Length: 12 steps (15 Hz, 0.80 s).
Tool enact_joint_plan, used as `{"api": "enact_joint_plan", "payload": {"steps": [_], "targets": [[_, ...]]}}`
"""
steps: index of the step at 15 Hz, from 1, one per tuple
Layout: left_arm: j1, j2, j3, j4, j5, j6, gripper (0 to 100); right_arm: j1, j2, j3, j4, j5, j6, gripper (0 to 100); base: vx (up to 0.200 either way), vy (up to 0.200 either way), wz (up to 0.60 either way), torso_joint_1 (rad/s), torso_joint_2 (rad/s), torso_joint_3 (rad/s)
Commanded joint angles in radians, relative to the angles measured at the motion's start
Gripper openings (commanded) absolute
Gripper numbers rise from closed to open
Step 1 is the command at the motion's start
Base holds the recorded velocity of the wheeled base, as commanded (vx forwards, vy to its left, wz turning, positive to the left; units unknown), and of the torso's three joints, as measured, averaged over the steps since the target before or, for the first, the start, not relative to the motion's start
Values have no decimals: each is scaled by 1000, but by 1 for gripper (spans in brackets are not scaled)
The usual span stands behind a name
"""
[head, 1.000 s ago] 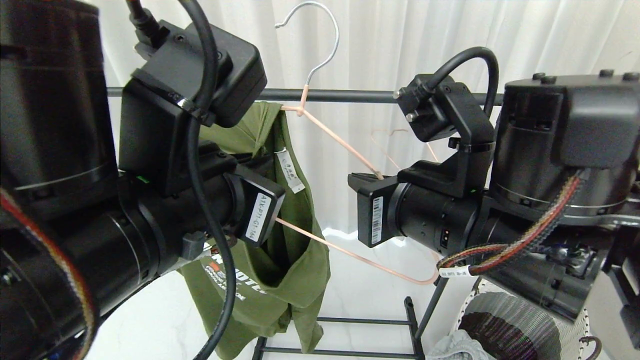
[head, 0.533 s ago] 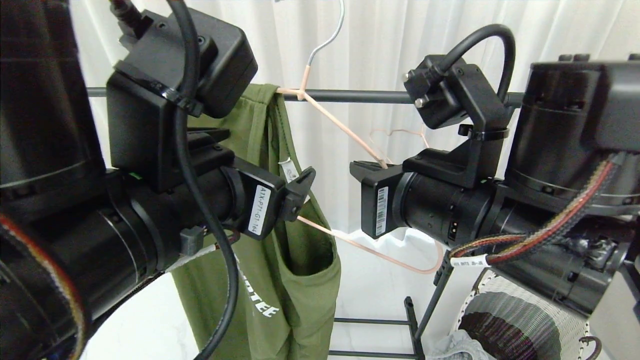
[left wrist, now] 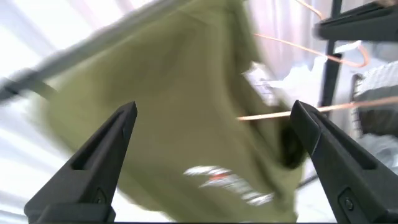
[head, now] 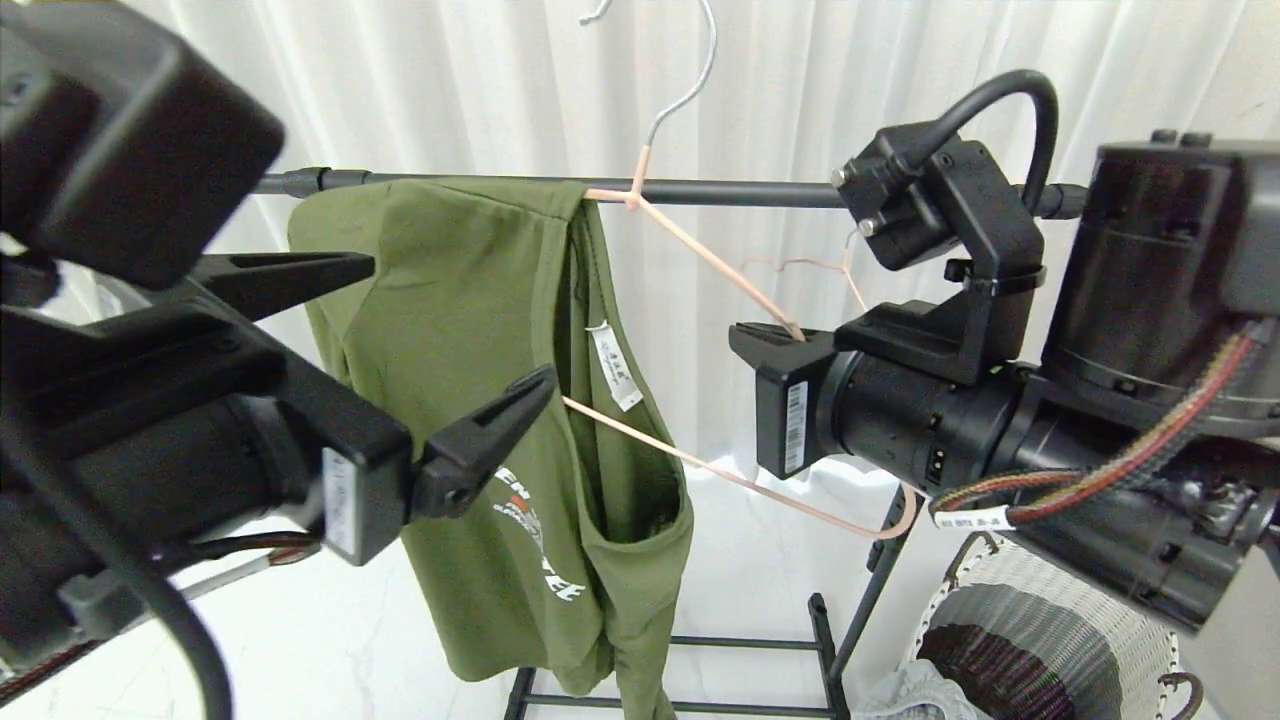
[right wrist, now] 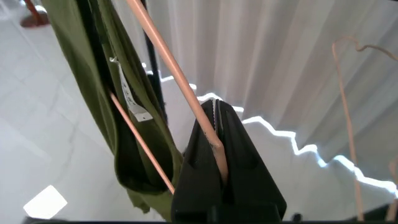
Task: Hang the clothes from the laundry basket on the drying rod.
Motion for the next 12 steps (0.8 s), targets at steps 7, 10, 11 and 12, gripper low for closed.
{"api": "enact_joint_plan", "payload": {"steps": [7, 10, 11, 12], "targets": [[272, -85, 57, 0, -362, 343, 100, 2, -202, 236, 2, 12, -104, 0, 0, 0, 0, 0, 0, 0], [272, -41, 57, -2, -375, 355, 100, 42, -197, 239, 2, 10, -126, 0, 0, 0, 0, 0, 0, 0], [272, -26, 54, -2, -375, 360, 100, 57, -196, 239, 2, 10, -132, 0, 0, 0, 0, 0, 0, 0], [272, -16, 57, -2, -375, 361, 100, 66, -196, 237, 2, 10, -135, 0, 0, 0, 0, 0, 0, 0]]}}
